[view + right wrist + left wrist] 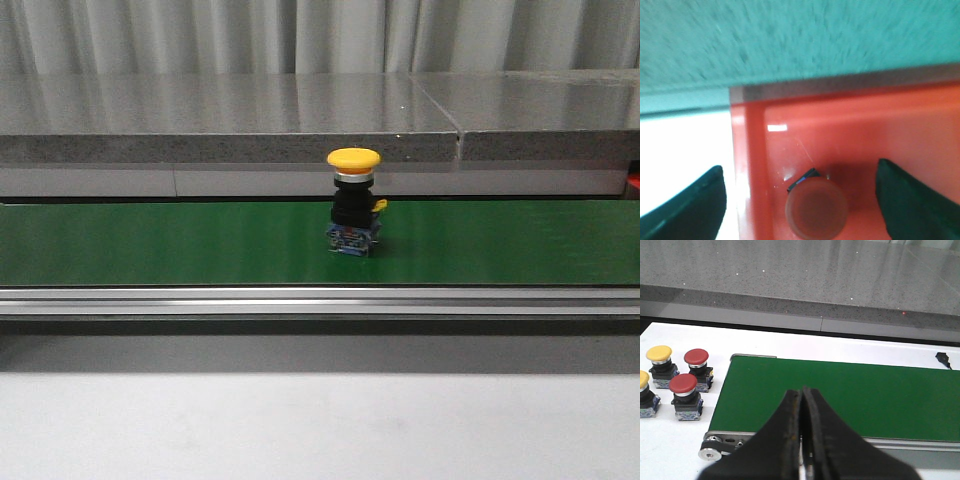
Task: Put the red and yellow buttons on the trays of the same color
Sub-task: 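Carry the red button into the red tray and open the right gripper, then move the right gripper back over the belt toward the yellow button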
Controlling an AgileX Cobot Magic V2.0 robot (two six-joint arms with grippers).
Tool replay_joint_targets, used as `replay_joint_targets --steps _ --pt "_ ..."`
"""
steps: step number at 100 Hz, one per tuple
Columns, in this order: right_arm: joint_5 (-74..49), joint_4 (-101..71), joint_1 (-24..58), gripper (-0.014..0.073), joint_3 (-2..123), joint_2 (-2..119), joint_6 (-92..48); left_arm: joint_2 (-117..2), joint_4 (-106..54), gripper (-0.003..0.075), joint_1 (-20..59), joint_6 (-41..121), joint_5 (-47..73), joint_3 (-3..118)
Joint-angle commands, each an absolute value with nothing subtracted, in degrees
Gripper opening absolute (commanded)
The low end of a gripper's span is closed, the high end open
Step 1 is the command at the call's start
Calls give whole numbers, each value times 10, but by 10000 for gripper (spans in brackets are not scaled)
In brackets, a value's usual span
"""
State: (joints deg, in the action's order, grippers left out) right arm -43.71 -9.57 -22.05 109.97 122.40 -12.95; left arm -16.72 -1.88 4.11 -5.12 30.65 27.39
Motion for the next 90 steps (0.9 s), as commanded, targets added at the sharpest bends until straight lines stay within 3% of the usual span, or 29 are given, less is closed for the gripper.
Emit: replay_joint_targets --steps 1,28,90 --pt "-428 -108 -224 603 1122 1152 -136 -172 -20 -19 47 -52 265 289" --pt "-468 -120 -194 603 1075 1050 -141 -172 -20 -19 47 -52 265 289" --pt "-496 -119 -59 602 693 750 -191 -172 -20 -19 47 -52 265 289"
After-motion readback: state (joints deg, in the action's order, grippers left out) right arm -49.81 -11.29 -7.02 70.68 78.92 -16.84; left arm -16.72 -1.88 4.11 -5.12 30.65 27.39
